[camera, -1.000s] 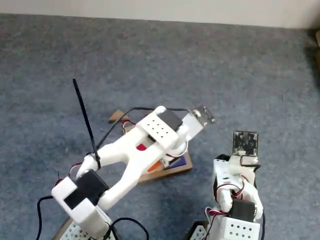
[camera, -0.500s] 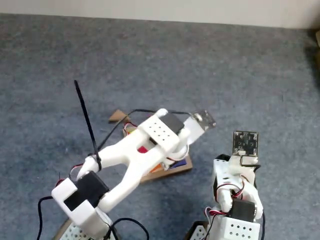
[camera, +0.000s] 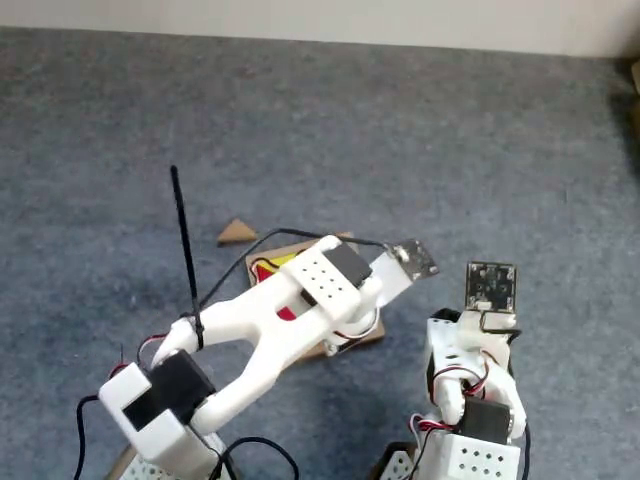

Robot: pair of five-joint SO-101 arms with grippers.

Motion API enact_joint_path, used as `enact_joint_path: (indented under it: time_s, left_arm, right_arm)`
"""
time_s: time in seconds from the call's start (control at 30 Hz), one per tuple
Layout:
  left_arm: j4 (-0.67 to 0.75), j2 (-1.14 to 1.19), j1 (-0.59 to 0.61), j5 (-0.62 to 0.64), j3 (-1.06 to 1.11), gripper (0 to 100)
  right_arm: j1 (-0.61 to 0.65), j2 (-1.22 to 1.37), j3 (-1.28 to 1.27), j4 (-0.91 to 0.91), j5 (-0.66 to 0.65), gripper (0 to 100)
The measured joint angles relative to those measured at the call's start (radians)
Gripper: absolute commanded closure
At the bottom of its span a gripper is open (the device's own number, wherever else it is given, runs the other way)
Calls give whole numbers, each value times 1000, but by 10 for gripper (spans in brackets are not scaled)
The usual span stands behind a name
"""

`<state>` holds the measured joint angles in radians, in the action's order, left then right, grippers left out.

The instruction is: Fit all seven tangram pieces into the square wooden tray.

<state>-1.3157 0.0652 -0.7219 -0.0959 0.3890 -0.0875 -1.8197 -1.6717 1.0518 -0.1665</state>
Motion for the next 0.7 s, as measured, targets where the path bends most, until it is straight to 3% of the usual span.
enact_joint_path:
  time_s: [0.33,0.7]
  left_arm:
    - [-41,-68,71,0,-87,944]
    - [43,144,80,2,-87,944]
  right_arm:
    - [0,0,0,0,0,993]
    - [0,0,0,0,0,993]
